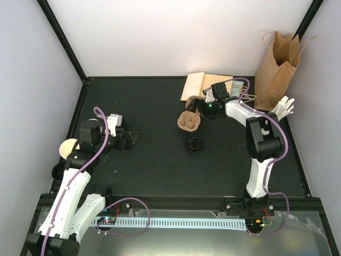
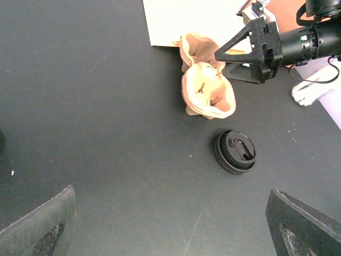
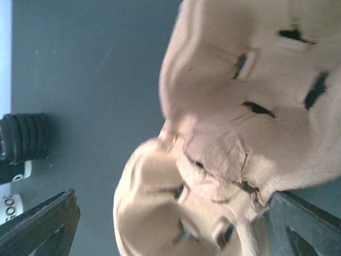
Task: Pack the takeout coffee
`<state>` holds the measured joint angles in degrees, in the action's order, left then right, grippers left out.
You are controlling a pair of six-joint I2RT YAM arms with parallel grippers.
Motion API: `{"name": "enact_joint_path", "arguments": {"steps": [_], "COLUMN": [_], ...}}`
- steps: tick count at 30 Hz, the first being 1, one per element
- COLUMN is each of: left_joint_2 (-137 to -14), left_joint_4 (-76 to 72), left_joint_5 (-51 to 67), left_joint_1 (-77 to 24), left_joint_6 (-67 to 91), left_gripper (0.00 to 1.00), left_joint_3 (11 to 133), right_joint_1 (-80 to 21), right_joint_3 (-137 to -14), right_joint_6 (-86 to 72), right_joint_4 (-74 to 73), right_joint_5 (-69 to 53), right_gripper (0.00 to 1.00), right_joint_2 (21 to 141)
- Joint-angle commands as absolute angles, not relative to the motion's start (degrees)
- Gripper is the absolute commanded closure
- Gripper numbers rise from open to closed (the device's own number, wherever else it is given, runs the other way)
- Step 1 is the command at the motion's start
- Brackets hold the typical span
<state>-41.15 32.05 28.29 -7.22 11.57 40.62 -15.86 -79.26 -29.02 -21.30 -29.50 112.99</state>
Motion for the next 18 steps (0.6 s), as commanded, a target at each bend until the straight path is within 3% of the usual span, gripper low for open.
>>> {"name": "enact_joint_path", "arguments": {"steps": [1,7,18], "left_joint_2": [-41.22,-41.07,-40.38], "left_joint_4": [31.02,30.94,31.12], "left_joint_5": [28.11,28.11,26.58], "left_joint_1": [-7.57,-7.65,-7.79], "left_joint_6": [10.81,10.83,10.99], "left_gripper": [0.01,0.01,0.01], "left_joint_3": [40.77,40.78,40.69], "right_joint_1": [-16.35,-15.52,-8.73], "right_joint_3": [-79.69,-83.06,-107.87], "right_joint_6": [-28.0,-21.69,-14.9], "right_joint_4": [-19.12,-30.59,-52.38], "right_joint_5": [-33.63,-17.05,18.14], "right_gripper": [0.0,0.0,0.0], "right_joint_2": [110.14,103.28,98.67]}}
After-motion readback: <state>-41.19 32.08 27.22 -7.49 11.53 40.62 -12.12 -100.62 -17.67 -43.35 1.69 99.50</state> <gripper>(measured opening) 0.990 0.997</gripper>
